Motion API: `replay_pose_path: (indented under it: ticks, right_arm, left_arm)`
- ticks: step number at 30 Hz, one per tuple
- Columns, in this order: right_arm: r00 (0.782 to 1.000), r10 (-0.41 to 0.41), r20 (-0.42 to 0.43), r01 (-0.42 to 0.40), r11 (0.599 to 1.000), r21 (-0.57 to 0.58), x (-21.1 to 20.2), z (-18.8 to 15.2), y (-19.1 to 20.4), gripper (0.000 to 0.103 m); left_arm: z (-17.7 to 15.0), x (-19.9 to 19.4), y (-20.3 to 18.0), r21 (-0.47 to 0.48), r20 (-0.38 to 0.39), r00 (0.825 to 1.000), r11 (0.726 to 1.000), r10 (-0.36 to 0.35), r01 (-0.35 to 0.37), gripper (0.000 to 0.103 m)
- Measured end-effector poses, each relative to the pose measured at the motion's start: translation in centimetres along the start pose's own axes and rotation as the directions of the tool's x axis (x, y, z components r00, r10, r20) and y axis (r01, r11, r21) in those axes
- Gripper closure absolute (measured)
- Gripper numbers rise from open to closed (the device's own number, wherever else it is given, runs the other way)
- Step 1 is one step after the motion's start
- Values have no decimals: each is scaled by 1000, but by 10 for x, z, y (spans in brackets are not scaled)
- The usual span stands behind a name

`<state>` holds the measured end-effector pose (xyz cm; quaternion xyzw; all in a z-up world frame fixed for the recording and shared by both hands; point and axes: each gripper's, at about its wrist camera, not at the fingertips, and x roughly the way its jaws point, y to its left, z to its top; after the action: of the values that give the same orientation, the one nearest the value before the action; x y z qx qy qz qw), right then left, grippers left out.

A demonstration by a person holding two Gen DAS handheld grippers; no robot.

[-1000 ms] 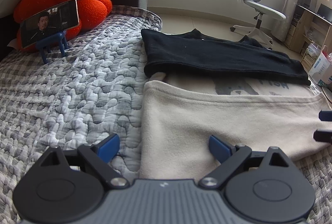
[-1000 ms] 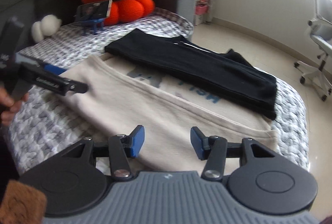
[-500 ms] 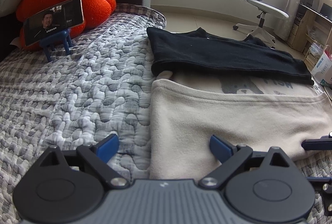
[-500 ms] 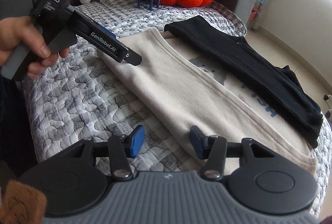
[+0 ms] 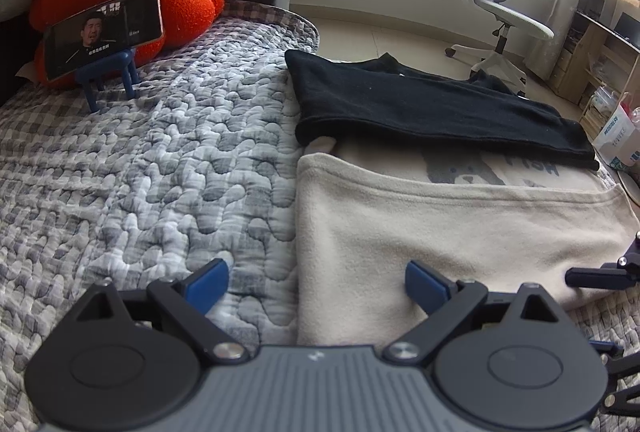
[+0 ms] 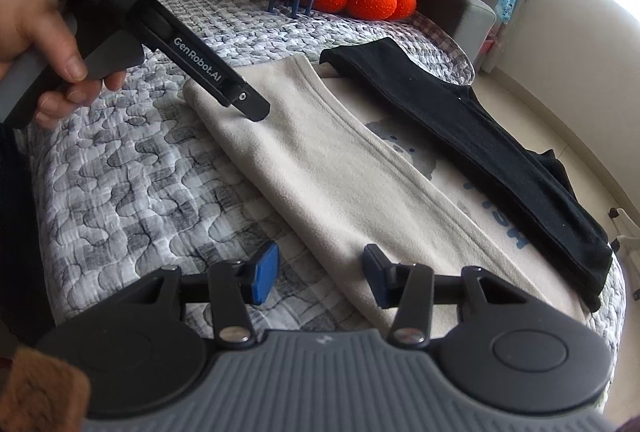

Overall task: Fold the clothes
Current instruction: 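Lower both open grippers onto the edge of the cream garment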

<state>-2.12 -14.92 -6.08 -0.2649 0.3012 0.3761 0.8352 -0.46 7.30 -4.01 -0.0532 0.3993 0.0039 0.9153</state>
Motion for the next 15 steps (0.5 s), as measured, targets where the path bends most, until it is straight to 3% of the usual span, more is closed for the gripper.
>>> replay_pose_path:
  ticks: [7,15]
  right_arm:
    - [1000,-31,1,31,999,-36,5,5,7,54]
    - [999,-29,19,30,997,-77,15,18,19,53]
  left_arm:
    - [5,-4,26,-144,-13,997,987,-79,76,7]
    - [8,-14,28,-95,16,999,995,-39,40,8]
